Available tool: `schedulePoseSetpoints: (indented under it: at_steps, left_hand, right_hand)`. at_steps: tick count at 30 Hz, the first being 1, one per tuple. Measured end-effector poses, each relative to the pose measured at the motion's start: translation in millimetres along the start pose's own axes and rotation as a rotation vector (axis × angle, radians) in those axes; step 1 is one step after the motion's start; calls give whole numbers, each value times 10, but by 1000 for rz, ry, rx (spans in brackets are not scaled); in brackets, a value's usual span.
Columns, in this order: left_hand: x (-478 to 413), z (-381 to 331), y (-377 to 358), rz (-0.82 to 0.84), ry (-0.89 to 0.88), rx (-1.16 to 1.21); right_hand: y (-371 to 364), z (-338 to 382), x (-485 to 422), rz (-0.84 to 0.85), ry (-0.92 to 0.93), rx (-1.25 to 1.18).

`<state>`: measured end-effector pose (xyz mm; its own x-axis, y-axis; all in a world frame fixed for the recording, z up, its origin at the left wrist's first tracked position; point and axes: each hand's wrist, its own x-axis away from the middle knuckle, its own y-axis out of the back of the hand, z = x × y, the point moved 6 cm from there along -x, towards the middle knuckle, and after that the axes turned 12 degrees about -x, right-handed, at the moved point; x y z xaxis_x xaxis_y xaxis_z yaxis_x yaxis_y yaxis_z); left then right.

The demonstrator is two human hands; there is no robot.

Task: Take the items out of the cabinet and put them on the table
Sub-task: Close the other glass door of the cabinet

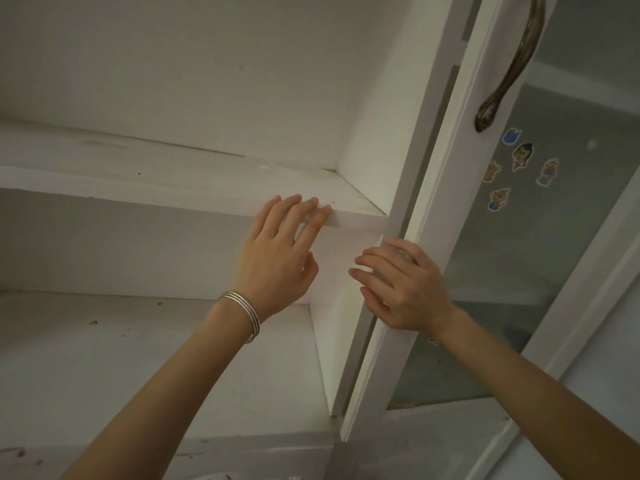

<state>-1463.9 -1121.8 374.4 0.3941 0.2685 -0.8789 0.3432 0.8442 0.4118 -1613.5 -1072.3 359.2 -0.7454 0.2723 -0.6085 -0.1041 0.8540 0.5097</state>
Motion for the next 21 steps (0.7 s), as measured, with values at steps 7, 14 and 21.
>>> schedulePoseSetpoints:
  at_steps: [7,14,21]
  left_hand:
    - [10,-15,-51,-41,24,7]
    - [-18,-18,-22,-15,36,16]
    - [-19,-6,-36,-14,39,24]
  right_hand:
    - [-16,-20,0,-6,26,28]
    - [-42,-13,-7,0,-3,54]
    - [-211,-137,-68,77,-16,69]
